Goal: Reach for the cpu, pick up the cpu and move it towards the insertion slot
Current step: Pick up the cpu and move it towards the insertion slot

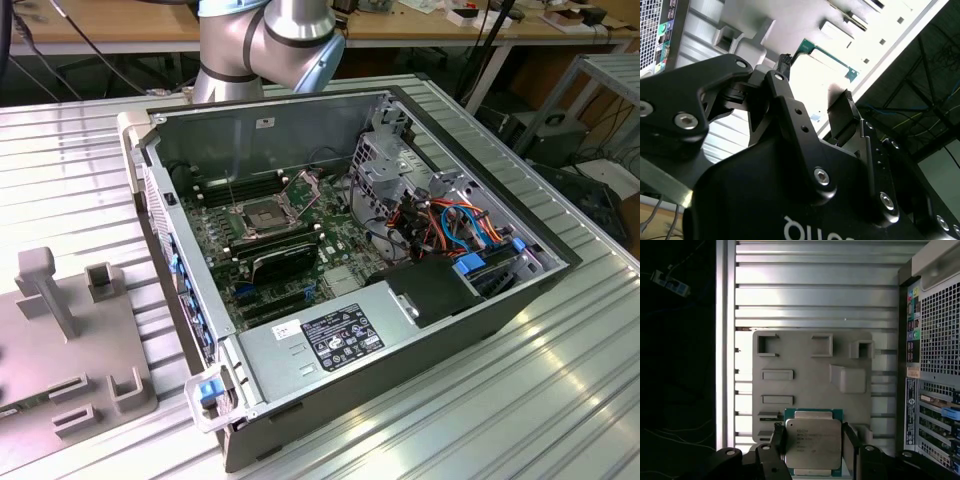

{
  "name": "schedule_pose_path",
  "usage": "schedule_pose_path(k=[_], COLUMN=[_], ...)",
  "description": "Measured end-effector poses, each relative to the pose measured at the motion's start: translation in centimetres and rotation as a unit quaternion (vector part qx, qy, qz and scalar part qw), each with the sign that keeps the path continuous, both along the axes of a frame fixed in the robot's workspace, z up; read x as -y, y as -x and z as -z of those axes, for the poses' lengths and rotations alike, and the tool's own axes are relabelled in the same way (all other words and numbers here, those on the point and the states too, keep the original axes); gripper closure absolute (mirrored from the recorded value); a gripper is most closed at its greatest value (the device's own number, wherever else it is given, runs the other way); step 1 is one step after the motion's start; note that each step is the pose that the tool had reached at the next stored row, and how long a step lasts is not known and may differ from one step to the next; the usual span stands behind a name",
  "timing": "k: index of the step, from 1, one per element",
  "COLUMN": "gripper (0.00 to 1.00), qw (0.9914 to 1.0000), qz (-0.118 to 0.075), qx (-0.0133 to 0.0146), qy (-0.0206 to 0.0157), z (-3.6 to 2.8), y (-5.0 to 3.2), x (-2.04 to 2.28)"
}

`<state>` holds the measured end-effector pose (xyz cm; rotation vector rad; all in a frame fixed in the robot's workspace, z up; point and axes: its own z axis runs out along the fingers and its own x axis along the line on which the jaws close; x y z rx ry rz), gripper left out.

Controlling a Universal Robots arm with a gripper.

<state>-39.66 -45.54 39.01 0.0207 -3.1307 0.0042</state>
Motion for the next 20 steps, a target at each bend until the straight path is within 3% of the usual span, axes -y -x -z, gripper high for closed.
schedule_pose_path(k=[12,20], gripper=[0.45,0.45], qw=[1.0,1.0], qz=[0.0,0.0], qx=[0.0,0.0], qy=[0.0,0.0], z=[0.0,0.01], y=[-0.85,-0.94], x=[0.0,0.0])
